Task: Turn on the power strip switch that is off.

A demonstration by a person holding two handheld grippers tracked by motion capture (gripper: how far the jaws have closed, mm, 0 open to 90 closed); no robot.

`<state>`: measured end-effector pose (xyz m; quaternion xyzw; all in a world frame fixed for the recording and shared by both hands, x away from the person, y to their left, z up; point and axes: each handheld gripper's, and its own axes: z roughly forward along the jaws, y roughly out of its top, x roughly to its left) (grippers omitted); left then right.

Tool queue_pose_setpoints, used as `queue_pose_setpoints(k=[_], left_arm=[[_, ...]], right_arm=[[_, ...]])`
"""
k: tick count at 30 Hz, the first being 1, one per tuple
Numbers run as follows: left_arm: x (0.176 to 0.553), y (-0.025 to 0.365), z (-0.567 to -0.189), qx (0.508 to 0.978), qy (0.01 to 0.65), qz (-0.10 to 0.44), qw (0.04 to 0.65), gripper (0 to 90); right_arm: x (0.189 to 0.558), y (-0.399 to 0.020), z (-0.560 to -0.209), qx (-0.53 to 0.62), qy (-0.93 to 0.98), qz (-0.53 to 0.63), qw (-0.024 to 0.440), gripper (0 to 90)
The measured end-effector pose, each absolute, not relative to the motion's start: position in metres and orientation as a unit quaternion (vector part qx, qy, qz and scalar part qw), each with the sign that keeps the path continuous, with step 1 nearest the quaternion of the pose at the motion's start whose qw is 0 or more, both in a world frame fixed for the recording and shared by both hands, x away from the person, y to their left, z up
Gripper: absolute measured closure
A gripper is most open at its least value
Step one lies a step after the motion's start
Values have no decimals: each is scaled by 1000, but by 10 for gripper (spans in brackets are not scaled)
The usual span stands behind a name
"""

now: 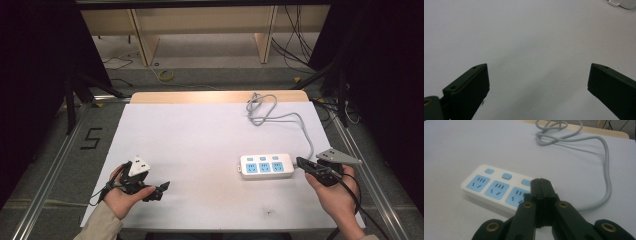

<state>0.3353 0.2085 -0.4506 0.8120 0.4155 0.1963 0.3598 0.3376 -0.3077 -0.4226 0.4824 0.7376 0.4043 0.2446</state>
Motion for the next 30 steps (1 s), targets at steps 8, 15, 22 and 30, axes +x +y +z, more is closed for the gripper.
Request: queue_pose_setpoints(k=[8, 15, 22, 30], left_arm=[[336, 208, -451, 812, 416, 196, 360, 33], [336, 208, -451, 812, 415, 197, 360, 34], [336, 208, -451, 811, 416, 196, 361, 34], [336, 208, -451, 812, 415, 197, 360, 34]], right_arm=[[341, -305, -422, 481, 739, 404, 244, 900], [344, -301, -421, 478, 740, 405, 244, 900], [347, -298, -421, 475, 743, 404, 242, 900], [349, -294, -420, 473, 745, 404, 239, 900]])
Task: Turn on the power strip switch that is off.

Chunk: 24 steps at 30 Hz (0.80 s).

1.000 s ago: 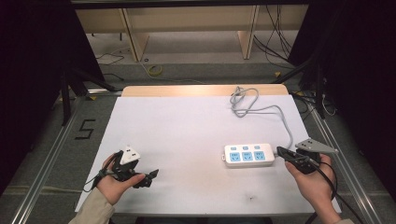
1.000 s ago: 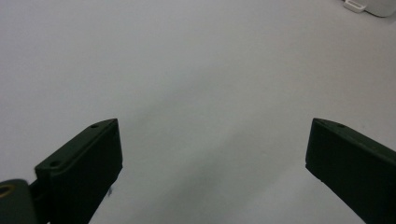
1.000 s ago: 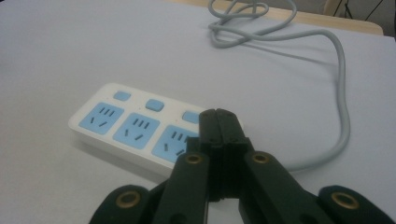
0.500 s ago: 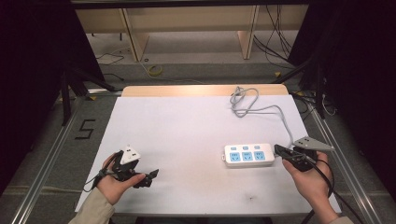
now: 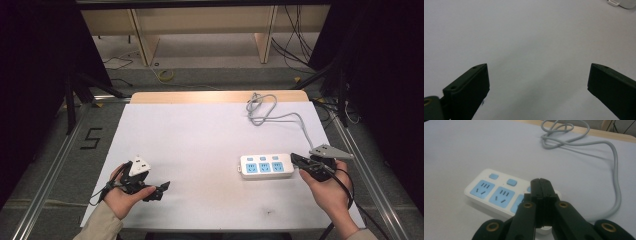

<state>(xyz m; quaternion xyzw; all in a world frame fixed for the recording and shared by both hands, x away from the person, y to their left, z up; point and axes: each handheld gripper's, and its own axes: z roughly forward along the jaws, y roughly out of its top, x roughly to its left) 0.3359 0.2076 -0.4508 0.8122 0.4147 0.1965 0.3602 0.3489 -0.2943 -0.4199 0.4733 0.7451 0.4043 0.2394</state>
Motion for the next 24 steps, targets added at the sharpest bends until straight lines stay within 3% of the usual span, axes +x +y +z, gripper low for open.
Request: queue_pose_setpoints(k=[24], left_arm=[[336, 207, -452, 812, 416, 195, 361, 34]], right_arm=[[358, -282, -419, 465, 753, 403, 233, 900]])
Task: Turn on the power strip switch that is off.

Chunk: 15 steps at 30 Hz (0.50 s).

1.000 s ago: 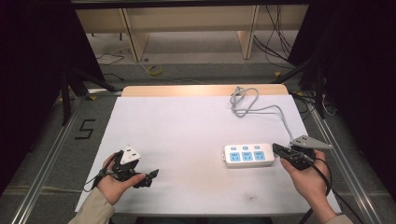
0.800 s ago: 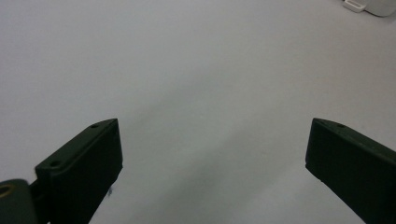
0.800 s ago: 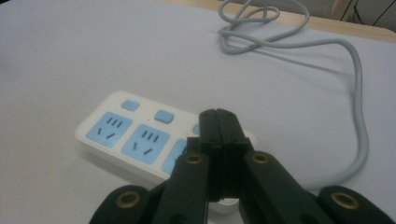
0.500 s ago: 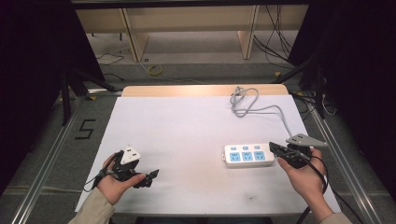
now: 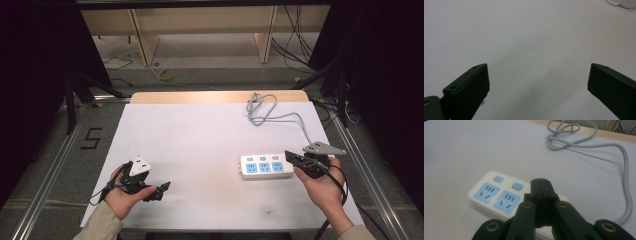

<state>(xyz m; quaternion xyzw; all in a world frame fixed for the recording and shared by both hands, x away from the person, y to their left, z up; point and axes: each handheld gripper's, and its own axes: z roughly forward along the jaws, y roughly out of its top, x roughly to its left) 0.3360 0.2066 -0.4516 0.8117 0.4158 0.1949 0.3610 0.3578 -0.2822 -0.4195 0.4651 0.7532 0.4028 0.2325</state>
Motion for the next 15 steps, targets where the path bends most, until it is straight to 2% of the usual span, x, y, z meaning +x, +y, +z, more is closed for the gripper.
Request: queue_pose_setpoints(k=[15], left_arm=[[336, 206, -452, 812, 414, 195, 361, 34]], right_arm=[[363, -277, -418, 464, 755, 402, 230, 900]])
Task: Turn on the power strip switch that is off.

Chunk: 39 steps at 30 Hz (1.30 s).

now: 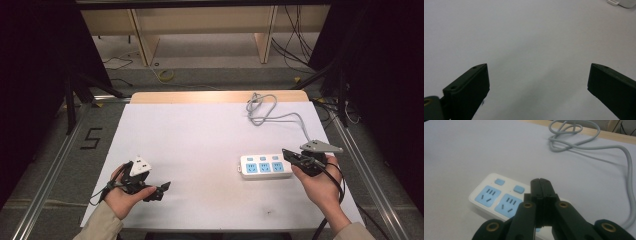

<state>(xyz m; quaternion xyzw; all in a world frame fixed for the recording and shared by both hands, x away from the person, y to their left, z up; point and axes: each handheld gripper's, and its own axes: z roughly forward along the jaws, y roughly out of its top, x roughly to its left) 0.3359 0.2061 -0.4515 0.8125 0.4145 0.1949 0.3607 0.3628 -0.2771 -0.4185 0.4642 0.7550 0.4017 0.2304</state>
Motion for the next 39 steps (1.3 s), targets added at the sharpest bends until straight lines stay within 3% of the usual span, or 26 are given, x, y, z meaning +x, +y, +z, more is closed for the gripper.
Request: queue_pose_setpoints(k=[39], left_arm=[[336, 206, -451, 814, 413, 194, 360, 34]], right_arm=[[377, -268, -422, 464, 763, 392, 219, 900]])
